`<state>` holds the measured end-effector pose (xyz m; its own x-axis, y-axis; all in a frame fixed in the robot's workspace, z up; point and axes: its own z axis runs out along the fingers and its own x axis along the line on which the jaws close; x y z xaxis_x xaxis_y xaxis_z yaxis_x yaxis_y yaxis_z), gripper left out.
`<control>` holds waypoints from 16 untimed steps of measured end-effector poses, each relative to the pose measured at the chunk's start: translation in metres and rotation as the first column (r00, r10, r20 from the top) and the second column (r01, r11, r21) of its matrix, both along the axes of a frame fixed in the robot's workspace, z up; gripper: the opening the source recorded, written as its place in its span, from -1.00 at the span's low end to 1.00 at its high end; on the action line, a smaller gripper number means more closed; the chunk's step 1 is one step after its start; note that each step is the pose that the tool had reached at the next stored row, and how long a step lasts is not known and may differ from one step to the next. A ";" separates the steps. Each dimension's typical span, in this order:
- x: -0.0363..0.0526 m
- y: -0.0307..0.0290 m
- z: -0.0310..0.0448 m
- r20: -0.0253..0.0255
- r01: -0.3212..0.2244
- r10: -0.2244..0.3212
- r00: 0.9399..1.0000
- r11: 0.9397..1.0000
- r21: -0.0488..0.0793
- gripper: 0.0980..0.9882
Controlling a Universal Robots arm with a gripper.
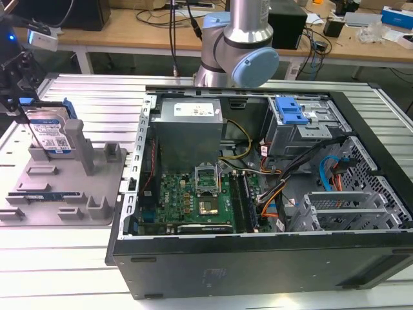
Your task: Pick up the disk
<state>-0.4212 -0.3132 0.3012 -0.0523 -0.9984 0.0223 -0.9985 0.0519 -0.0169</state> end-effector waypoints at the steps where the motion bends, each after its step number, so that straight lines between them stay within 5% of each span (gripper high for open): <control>1: 0.0000 0.0000 0.0000 0.000 0.000 0.000 1.000 1.000 0.000 0.13; 3: 0.0000 0.0000 -0.0001 0.000 0.000 0.000 1.000 1.000 0.000 0.10; 4: 0.0000 0.0000 -0.0001 0.000 0.000 0.000 1.000 1.000 0.000 -0.21; 16: 0.0001 0.0015 -0.0002 0.000 0.000 0.000 1.000 1.000 0.000 -0.21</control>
